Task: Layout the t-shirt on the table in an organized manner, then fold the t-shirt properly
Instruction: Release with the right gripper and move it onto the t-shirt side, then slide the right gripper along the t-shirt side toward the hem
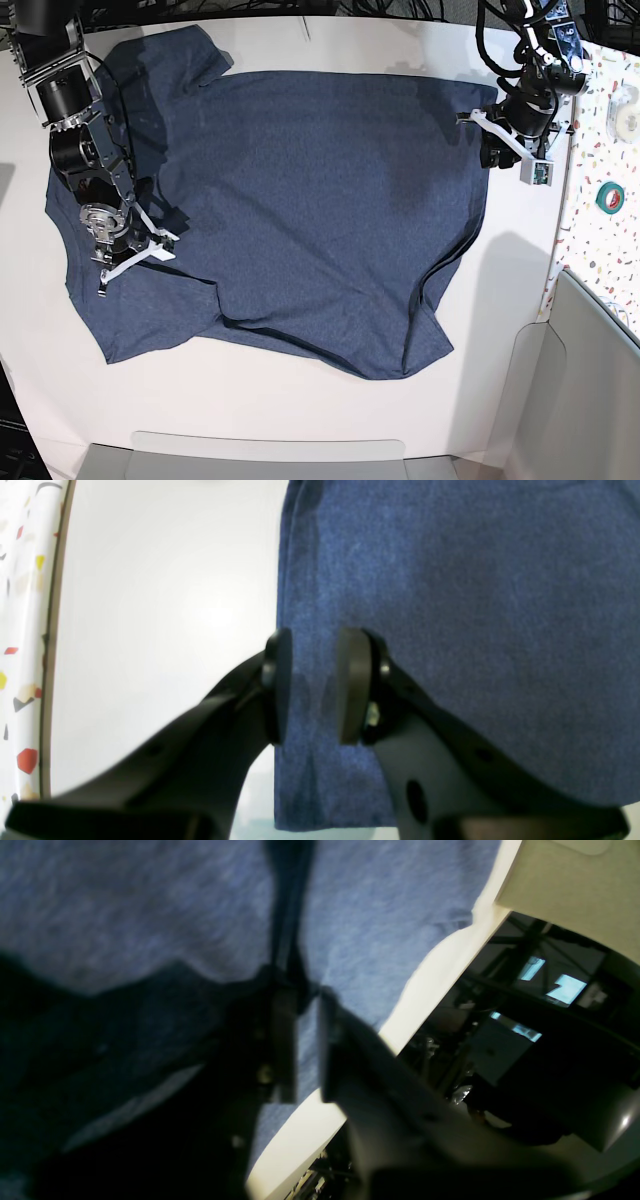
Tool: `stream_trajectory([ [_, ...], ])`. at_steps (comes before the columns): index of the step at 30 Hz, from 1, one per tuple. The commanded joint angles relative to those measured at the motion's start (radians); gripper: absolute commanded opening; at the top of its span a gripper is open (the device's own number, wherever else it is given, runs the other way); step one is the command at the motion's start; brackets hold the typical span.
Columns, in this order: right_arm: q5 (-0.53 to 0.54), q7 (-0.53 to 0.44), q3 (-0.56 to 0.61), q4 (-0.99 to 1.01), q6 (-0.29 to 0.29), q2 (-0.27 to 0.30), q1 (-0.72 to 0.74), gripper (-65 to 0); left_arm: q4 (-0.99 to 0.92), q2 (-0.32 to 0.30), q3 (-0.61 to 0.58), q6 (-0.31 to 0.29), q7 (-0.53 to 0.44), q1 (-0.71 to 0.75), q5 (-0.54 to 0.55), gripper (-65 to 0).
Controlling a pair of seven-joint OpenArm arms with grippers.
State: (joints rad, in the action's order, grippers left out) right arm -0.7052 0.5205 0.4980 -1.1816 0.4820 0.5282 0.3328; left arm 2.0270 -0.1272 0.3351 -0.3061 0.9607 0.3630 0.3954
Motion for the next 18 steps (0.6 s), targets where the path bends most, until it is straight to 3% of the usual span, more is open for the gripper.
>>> stream_trajectory([
  [1,-0.004,0.003,0.004,-0.007,-0.007,0.008,0.025,-65.0,0.014,-0.007,0.005,-0.002,-0.024,0.000,0.009,-49.5],
  [6,-0.006,0.003,0.038,-0.004,-0.012,0.002,0.064,-65.0,0.014,-0.005,0.005,-0.003,-0.024,0.000,0.009,-49.5],
  [10,-0.006,0.003,0.040,-0.001,-0.013,-0.050,0.162,-65.0,0.014,-0.005,0.005,-0.003,-0.024,0.000,0.009,-49.5],
  [13,-0.006,-0.007,0.040,0.047,-0.013,-0.115,0.269,-65.0,0.014,-0.005,0.005,-0.003,-0.024,0.000,0.009,-49.5],
  [16,-0.006,-0.096,0.040,0.177,-0.016,-0.184,0.395,-65.0,0.014,-0.004,0.005,-0.003,-0.024,0.000,0.009,-49.5],
  [18,-0.006,-0.184,0.040,0.320,-0.073,-0.240,0.492,-65.0,0.014,-0.004,0.005,-0.003,-0.024,0.000,0.009,-49.5],
])
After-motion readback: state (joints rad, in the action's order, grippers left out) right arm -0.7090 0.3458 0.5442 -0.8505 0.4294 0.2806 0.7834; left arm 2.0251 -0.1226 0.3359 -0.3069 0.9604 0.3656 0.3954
